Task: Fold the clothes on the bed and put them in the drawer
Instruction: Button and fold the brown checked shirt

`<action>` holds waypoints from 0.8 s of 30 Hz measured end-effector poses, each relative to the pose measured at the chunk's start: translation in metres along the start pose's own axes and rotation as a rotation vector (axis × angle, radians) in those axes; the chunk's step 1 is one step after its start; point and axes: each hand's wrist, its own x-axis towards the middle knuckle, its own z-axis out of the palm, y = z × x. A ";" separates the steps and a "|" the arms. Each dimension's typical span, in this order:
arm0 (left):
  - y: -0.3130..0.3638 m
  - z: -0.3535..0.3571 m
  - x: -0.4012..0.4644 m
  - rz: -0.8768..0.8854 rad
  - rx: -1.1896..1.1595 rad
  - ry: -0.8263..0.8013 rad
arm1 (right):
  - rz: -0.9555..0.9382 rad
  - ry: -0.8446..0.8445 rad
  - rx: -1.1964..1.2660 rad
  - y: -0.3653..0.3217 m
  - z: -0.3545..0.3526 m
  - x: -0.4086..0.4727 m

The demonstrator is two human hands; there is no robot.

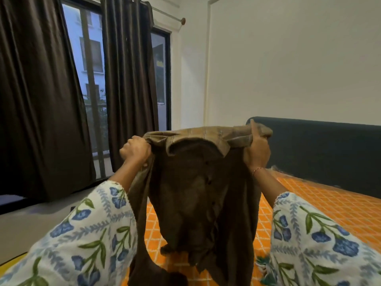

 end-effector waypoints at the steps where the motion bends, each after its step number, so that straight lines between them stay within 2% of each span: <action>1: 0.001 -0.003 0.000 -0.134 -0.218 -0.163 | -0.049 -0.049 -0.095 0.003 0.002 -0.002; 3: 0.006 -0.004 -0.005 -0.334 -0.717 -0.507 | -0.024 -0.119 -0.143 0.007 0.010 -0.001; 4: 0.007 0.000 -0.004 -0.333 -0.902 -0.549 | 0.013 -0.079 -0.086 0.005 0.012 0.002; 6: 0.013 0.011 0.010 -0.237 -1.105 -0.423 | 0.011 0.060 0.022 -0.003 0.009 0.017; 8: 0.024 0.013 0.018 -0.122 -1.219 -0.300 | -0.093 0.116 -0.025 -0.007 0.001 0.033; 9: 0.026 0.013 0.020 -0.090 -1.189 -0.294 | -0.127 0.066 -0.084 -0.003 0.001 0.040; 10: 0.030 0.014 0.020 -0.062 -1.149 -0.282 | -0.108 -0.052 -0.150 0.002 0.001 0.044; 12: 0.028 0.024 0.019 -0.080 -1.024 -0.328 | 0.094 -0.304 -0.179 0.012 0.003 0.044; 13: 0.026 0.029 0.018 -0.106 -1.014 -0.323 | 0.197 -0.315 -0.126 0.012 0.004 0.042; 14: 0.026 0.034 0.019 -0.103 -1.036 -0.287 | 0.251 -0.243 -0.058 0.009 0.005 0.041; 16: 0.031 0.037 0.013 -0.053 -1.111 -0.218 | 0.241 -0.037 0.088 0.000 0.008 0.037; 17: 0.032 0.040 0.011 -0.068 -1.143 -0.213 | 0.227 0.015 0.150 0.000 0.006 0.035; 18: 0.030 0.043 0.012 -0.090 -1.135 -0.225 | 0.217 0.003 0.147 -0.001 0.005 0.032; 21: 0.014 0.053 0.012 -0.197 -1.022 -0.278 | 0.214 -0.186 -0.055 0.018 0.012 0.027; 24: -0.002 0.058 0.013 -0.193 -0.857 -0.303 | 0.200 -0.219 -0.106 0.031 0.021 0.022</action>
